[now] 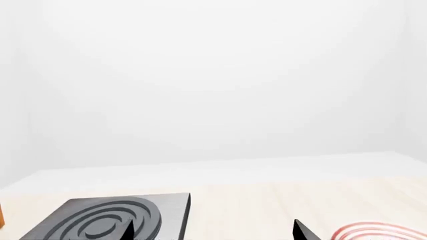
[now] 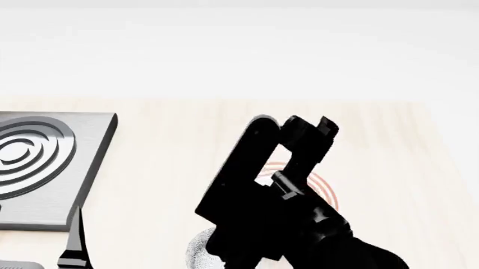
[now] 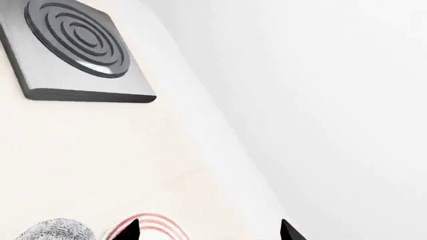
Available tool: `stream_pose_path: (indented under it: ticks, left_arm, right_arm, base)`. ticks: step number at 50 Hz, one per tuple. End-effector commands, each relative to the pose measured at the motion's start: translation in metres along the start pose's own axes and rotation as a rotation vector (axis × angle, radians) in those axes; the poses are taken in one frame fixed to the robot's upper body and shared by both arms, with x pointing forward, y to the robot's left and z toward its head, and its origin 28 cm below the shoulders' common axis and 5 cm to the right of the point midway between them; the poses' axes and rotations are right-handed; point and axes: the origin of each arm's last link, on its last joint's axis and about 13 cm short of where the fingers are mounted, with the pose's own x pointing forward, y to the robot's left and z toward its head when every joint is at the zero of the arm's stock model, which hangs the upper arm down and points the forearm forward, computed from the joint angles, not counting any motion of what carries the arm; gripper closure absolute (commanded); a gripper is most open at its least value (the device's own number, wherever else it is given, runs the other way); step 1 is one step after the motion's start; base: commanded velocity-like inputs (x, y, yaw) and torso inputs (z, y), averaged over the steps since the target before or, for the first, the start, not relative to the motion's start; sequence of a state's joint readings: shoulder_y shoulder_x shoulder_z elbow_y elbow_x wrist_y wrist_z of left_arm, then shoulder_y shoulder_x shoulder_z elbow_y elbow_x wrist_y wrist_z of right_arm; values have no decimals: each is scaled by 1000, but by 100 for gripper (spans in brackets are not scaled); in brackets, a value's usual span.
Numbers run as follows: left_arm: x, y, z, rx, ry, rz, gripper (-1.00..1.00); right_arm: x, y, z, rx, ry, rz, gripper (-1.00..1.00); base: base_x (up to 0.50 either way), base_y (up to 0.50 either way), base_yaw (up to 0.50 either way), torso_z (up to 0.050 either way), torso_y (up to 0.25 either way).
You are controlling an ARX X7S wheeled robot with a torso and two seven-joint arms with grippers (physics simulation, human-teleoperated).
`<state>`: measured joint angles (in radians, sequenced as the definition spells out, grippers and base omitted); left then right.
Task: Pick the akita bowl between the plate and the ramekin and place it on the plate.
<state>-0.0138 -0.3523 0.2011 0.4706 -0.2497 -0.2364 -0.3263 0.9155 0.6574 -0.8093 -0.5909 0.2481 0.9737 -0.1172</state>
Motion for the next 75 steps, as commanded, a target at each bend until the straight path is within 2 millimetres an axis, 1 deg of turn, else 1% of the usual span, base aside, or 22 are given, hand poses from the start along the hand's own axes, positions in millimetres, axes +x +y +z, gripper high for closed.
stream_pose_path:
  ticks: [1, 6, 11, 16, 21, 22, 27, 33, 43, 48, 55, 59, 64, 72, 75]
  left_arm:
    - [0, 1, 0, 11, 0, -5, -100]
    - [-1, 1, -1, 12, 1, -8, -100]
    - [-1, 0, -2, 12, 2, -13, -100]
    - [-2, 0, -3, 11, 3, -16, -100]
    - [-2, 1, -2, 0, 0, -15, -100]
    - [-2, 1, -2, -2, -1, -12, -100]
    - [-2, 2, -2, -6, -2, -8, -100]
    - [-2, 2, -1, -8, -10, -9, -100]
    - [-1, 4, -1, -13, -10, -7, -100]
    - [-2, 4, -1, -14, -11, -5, -100]
    - [-1, 5, -2, -15, -10, -5, -100]
    - [-1, 5, -2, -18, -9, -5, -100]
    - [-1, 5, -3, -17, -9, -4, -100]
    - [-1, 5, -5, -17, -4, -2, -100]
    - [-1, 5, -5, -21, 2, -3, -100]
  right_arm:
    - [21, -20, 15, -288, 111, 129, -100]
    - [29, -10, 13, -354, 142, 212, -100]
    - [40, -3, 11, -411, 145, 245, -100]
    - [45, -1, 8, -476, 181, 295, -100]
    - [45, 5, 8, -495, 181, 344, -100]
    - [44, 8, 7, -494, 173, 373, -100]
    - [45, 13, 7, -477, 154, 396, -100]
    - [50, 23, 3, -475, 144, 433, -100]
    - [52, 30, 0, -469, 140, 486, -100]
    - [51, 37, -4, -492, 141, 537, -100]
    - [55, 38, -6, -475, 156, 550, -100]
    - [54, 42, -9, -468, 171, 594, -100]
    - [59, 43, -14, -469, 190, 590, -100]
    - [72, 42, -26, -451, 244, 576, -100]
    - [73, 43, -28, -451, 258, 586, -100]
  base:
    - [0, 0, 0, 0, 0]
    - [0, 0, 0, 0, 0]
    - [0, 0, 0, 0, 0]
    - [0, 0, 0, 0, 0]
    - [0, 0, 0, 0, 0]
    - [0, 0, 0, 0, 0]
    - [0, 0, 0, 0, 0]
    - [0, 0, 0, 0, 0]
    - [0, 0, 0, 0, 0]
    - [0, 0, 0, 0, 0]
    - [0, 0, 0, 0, 0]
    - [0, 0, 0, 0, 0]
    - [0, 0, 0, 0, 0]
    - [0, 0, 0, 0, 0]
    - [0, 0, 0, 0, 0]
